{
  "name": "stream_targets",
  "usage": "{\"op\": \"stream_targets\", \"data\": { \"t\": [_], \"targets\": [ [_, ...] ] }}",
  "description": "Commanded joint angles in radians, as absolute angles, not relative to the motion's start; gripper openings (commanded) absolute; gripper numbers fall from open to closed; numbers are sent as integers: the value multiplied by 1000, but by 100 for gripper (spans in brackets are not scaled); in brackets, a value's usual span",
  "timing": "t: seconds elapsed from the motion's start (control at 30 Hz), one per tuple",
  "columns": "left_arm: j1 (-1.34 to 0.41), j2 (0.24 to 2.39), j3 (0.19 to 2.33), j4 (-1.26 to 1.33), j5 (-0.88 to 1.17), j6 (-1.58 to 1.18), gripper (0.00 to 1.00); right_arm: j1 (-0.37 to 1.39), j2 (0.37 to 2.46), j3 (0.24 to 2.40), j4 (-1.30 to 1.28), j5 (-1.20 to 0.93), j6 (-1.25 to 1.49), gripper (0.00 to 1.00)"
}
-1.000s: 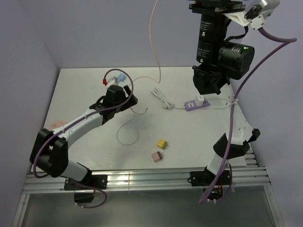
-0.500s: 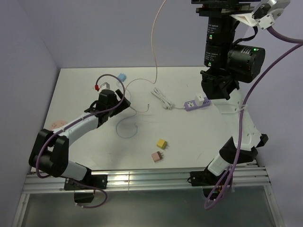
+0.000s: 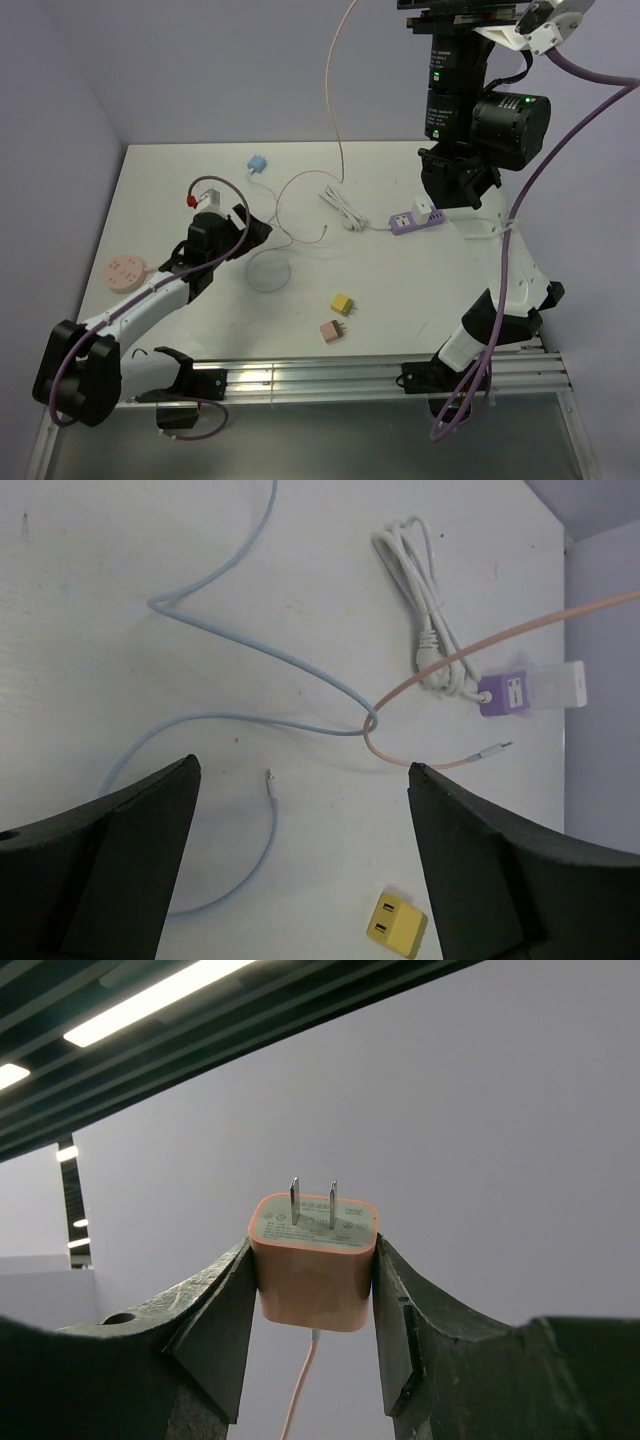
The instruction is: Insert the plug
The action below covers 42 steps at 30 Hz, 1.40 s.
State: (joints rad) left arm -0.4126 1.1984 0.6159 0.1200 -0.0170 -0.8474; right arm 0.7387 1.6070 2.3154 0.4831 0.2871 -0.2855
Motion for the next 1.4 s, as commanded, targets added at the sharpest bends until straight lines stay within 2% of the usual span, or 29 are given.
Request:
{"op": "stream_targets", "data": {
  "t": [0.0,0.1,0.3,0.57,0.67,0.77,0.8,0.87,0.93,1.0,1.07,1.17,1.23,1.27,1.37],
  "targets": [
    [-403,1123,626,175,-43,-874,92,735,1575,2303,486,298,-295,0],
    [-382,1159,690,114,-46,-923,96,733,1565,2287,485,295,-279,0],
    [-316,1330,807,8,58,-1067,97,733,1548,2252,494,299,-262,0],
    [-261,1463,805,138,188,-1192,93,733,1523,2200,517,310,-278,0],
    [-261,1531,818,211,261,-1213,84,733,1522,2198,517,311,-275,0],
    [-261,1604,810,297,313,-1236,59,735,1525,2194,517,316,-265,0],
    [-261,1620,822,298,317,-1232,36,735,1523,2192,518,319,-261,0],
    [-253,1644,841,282,336,-1221,3,733,1520,2184,522,325,-261,0],
    [-239,1635,862,250,328,-1190,0,733,1517,2174,528,336,-278,0],
    [-212,1548,883,146,238,-1125,0,733,1517,2169,549,359,-329,0],
    [-196,1468,913,22,40,-1066,0,733,1525,2171,569,382,-369,0],
    [-145,1321,937,-146,-77,-1025,0,733,1542,2201,615,425,-472,0],
    [-65,1316,916,-161,-9,-1046,0,733,1551,2223,661,437,-540,0],
    [34,1342,929,-160,23,-1040,0,733,1552,2229,675,437,-552,0],
    [144,1454,1049,-260,-57,-991,0,733,1557,2279,675,426,-569,0]
  ]
}}
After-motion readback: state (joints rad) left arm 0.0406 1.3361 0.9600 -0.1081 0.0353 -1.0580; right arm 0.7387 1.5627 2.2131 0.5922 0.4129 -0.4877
